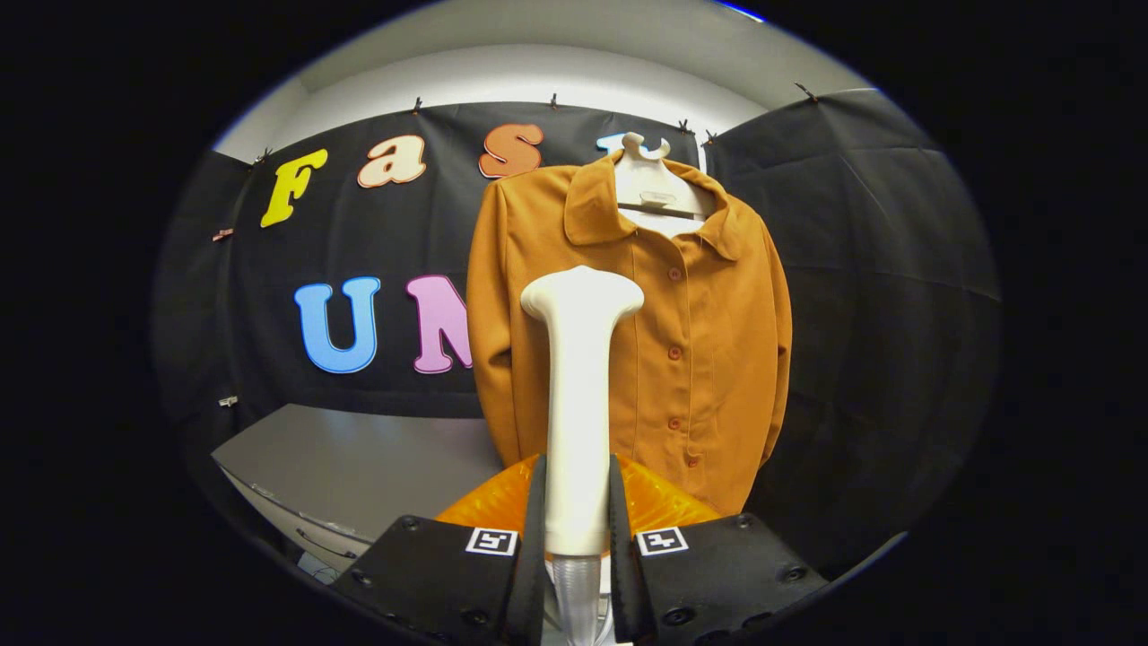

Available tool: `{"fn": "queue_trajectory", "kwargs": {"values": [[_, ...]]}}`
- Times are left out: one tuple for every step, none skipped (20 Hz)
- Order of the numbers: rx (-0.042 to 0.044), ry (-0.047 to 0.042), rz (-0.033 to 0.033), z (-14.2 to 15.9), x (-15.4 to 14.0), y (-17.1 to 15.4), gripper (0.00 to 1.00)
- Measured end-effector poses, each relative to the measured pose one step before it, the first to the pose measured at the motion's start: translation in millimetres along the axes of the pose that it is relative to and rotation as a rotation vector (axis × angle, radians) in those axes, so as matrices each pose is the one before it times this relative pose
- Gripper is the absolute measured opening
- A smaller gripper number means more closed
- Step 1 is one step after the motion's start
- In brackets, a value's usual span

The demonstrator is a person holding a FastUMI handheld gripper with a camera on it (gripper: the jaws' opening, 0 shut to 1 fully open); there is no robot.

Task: Iron the clothes twice with a garment steamer, once on the left side and once on the right side.

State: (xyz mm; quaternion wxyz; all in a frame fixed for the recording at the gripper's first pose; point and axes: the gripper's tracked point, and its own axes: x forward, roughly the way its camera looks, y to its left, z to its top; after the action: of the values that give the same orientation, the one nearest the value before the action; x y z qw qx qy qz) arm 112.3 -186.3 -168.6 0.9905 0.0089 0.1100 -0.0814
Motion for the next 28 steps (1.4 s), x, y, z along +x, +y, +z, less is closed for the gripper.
{"fn": "queue_trajectory", "kwargs": {"values": [[0.00505,0.01599,-0.00037,-8.02,0.34,-3.65,0.34],[0.00364,0.01604,-0.00079,-7.47,-0.04,-0.79,0.34],[0.00103,0.01575,-0.00308,-7.78,-0.33,-2.22,0.34],[-0.00439,0.01797,-0.00385,-9.84,-0.01,-1.59,0.34],[-0.00414,0.02174,-0.00406,-9.86,-0.6,-2.09,0.34],[0.00291,0.02551,-0.0024,-9.22,0.13,-1.84,0.34],[0.00488,0.02377,0.00047,-8.87,-0.59,-0.6,0.34],[0.00304,0.02321,-0.00033,-9.33,-0.88,-0.86,0.34],[0.00287,0.0198,-0.00131,-9.57,0.25,-1.52,0.34],[0.003,0.01841,-0.00293,-9.31,0.82,-2.65,0.34],[0.00122,0.02077,-0.00283,-9.58,0.2,-1.9,0.34],[0.00736,0.01758,-0.00123,-10.07,1.01,-2.47,0.34],[0.00827,0.02413,-0.00033,-11.06,0.28,-1.72,0.34],[0.01278,0.0278,-0.00098,-12.27,1.92,-3.32,0.34],[0.01168,0.02584,-0.00079,-12.25,1.28,-2.63,0.34],[0.00867,0.02622,-0.00022,-11.06,1.61,-2.52,0.34],[0.00643,0.02513,-0.00076,-10.11,0.83,-3.0,0.34],[0.00458,0.02412,-0.00286,-13.11,0.62,-3.01,0.34],[0.00139,0.02364,-0.00458,-12.12,0.68,-2.1,0.34],[0.0004,0.02413,-0.004,-11.07,2.58,-2.27,0.34],[-0.00004,0.02368,-0.00133,-12.43,1.1,-2.96,0.34],[0.00037,0.02303,0.00031,-13.25,1.61,-4.37,0.34],[0.00103,0.02132,0.00004,-13.05,0.53,-3.83,0.34],[-0.00079,0.02021,-0.00114,-10.95,-0.74,-2.33,0.34],[-0.00046,0.01834,-0.00153,-11.36,-0.56,-2.47,0.34],[0.00178,0.01689,-0.0015,-10.25,-1.48,-3.19,0.34],[-0.00042,0.01118,-0.00089,-9.01,0.41,-1.58,0.34],[0.00333,0.00441,-0.00036,-5.77,-3.04,-1.9,0.34]]}}
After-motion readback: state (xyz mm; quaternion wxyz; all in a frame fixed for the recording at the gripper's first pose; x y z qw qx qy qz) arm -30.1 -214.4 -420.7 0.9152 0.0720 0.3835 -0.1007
